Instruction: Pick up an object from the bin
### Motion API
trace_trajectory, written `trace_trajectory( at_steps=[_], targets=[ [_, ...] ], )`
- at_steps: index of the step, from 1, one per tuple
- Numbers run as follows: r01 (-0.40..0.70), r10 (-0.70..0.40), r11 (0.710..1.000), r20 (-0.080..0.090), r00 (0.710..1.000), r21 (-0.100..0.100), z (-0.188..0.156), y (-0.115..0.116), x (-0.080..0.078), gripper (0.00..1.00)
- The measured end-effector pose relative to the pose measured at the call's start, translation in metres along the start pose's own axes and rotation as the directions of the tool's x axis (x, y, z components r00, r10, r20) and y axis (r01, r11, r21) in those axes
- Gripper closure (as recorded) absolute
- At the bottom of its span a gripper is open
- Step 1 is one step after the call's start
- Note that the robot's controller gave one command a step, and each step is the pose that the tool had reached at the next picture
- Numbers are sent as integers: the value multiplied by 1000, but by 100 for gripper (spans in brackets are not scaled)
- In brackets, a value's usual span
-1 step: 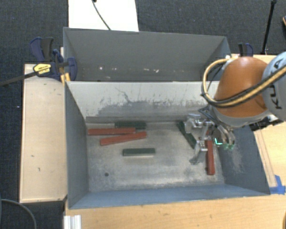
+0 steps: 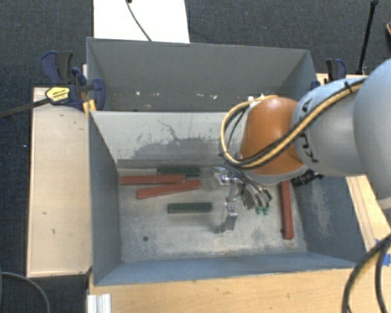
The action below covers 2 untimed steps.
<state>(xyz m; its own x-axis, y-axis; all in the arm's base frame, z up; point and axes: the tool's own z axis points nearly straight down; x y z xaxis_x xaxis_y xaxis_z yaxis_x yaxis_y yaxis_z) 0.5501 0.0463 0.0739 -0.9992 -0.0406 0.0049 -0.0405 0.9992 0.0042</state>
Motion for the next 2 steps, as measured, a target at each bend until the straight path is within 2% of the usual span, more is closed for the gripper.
trace_trajectory(
  at_steps=[1,2],
  targets=[
    [5,-5,1000,10,1000,2,3,31,-30,0],
    [4,-4,1000,9,1000,3,3,29,-29,100]
  ],
)
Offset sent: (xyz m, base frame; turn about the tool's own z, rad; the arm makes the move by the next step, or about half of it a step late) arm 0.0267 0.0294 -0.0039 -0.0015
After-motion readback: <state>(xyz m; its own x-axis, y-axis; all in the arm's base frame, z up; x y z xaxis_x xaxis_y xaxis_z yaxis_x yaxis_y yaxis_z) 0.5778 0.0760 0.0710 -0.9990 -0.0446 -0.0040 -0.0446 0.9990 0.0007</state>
